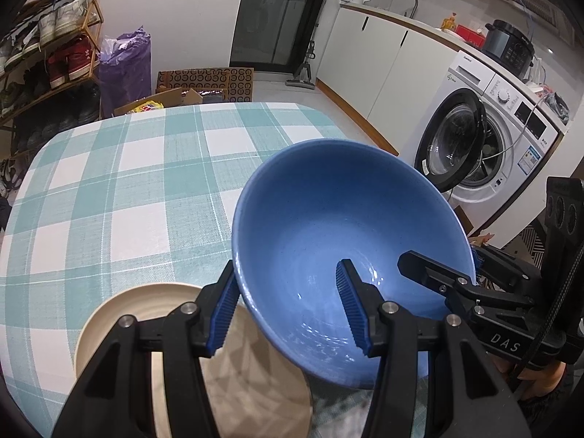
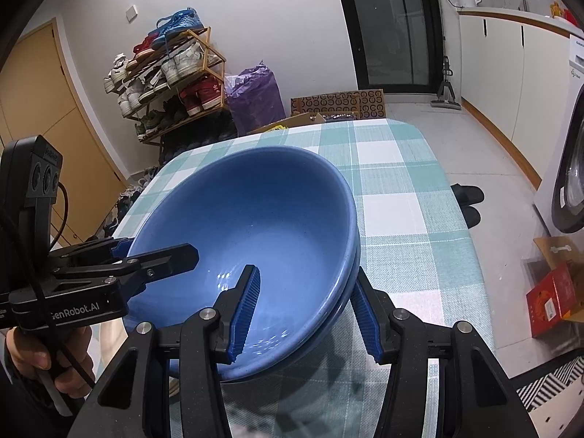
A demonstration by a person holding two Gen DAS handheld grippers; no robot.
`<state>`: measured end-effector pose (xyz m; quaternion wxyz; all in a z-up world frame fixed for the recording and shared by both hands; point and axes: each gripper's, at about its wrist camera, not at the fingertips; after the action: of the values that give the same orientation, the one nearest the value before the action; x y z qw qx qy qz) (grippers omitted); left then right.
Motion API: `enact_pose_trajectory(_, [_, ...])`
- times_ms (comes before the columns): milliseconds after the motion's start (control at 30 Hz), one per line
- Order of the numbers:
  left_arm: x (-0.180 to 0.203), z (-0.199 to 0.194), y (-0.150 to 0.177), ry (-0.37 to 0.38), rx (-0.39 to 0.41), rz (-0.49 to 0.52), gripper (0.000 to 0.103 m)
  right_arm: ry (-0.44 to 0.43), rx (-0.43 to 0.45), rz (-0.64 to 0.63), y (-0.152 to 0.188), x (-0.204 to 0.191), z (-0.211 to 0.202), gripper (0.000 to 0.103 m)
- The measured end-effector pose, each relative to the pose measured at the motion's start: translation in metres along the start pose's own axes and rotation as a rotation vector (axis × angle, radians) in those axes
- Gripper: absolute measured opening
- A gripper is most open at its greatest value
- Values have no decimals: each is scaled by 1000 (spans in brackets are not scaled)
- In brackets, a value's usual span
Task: Organize plates and bowls
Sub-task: 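Lift the nested blue bowls off the cloth with both grippers, then carry the nested blue bowls over the cream plate stack and lower them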
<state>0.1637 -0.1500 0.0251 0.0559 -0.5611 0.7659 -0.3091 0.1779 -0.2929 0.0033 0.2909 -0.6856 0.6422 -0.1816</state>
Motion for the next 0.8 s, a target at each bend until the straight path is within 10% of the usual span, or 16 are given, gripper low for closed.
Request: enact_pose_trajectory(800, [-1,-43,13,-12,48,-35,53,-1,35,-39,6,-33,-37,52])
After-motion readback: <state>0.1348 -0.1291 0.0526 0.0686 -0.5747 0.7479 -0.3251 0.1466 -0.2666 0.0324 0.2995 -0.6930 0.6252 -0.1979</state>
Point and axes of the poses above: each gripper's, at about its wrist camera, not at the fingertips, and z roughly the way its jaws point, x to its right, y to its underside, and after that the axes turned 6 degrees about -x, right-handed
